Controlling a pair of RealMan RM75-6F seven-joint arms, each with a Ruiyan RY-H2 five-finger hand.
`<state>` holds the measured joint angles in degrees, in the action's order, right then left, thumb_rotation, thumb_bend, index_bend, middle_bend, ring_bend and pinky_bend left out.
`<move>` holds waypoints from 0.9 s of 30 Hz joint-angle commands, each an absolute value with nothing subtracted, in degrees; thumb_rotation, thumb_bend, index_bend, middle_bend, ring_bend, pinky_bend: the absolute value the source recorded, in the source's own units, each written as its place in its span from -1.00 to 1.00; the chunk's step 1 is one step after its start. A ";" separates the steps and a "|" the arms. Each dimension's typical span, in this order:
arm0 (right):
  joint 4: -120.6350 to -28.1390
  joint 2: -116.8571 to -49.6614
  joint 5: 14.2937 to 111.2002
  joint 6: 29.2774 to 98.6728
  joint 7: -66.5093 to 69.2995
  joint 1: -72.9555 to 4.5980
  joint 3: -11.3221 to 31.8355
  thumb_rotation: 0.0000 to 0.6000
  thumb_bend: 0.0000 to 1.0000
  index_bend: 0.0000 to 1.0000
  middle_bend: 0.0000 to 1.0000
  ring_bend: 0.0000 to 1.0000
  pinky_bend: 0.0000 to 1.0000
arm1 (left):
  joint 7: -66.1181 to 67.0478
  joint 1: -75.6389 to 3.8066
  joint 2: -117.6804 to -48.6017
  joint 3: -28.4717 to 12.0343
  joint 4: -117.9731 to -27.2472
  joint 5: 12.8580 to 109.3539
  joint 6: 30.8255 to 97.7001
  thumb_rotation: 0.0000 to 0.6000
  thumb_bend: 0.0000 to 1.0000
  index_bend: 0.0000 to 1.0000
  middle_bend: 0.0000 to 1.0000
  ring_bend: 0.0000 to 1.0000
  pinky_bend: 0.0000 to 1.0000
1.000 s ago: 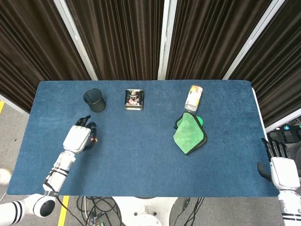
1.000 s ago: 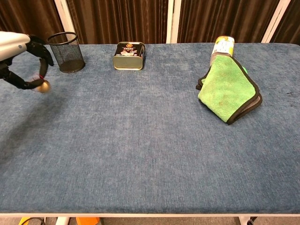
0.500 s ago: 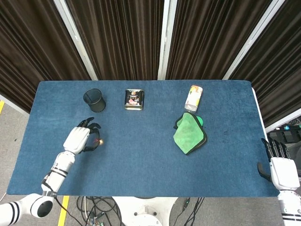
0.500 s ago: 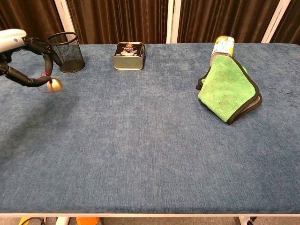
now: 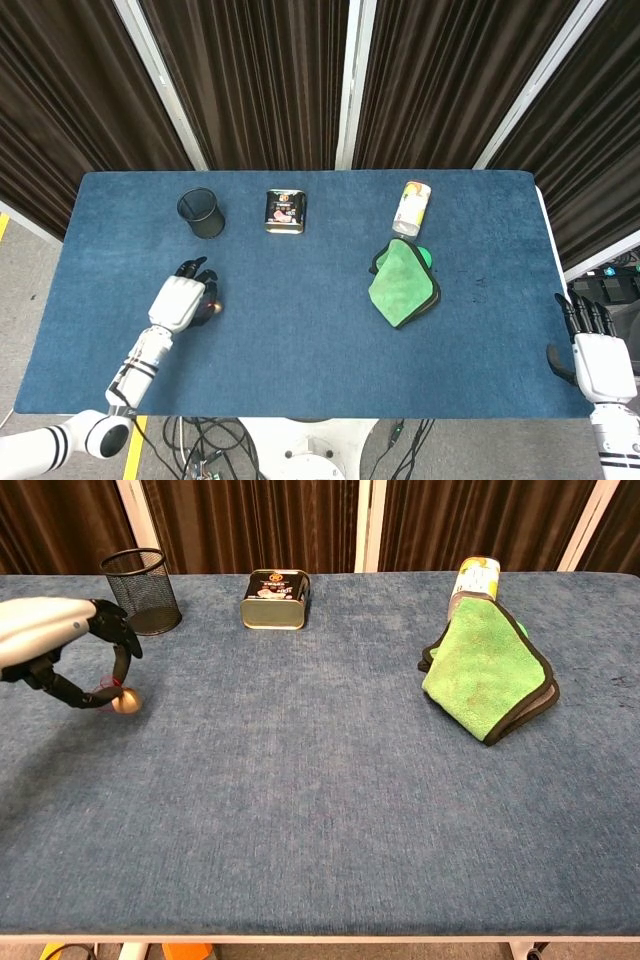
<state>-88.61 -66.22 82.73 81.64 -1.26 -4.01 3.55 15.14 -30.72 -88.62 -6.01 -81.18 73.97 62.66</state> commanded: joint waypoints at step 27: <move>-88.67 -66.33 82.80 82.10 -1.41 -3.88 3.55 1.00 -0.29 -1.00 -1.00 -1.00 -1.00 | 15.77 -30.49 -87.78 -4.47 -79.81 76.30 63.12 1.00 -0.43 -0.77 -0.65 -0.93 -0.77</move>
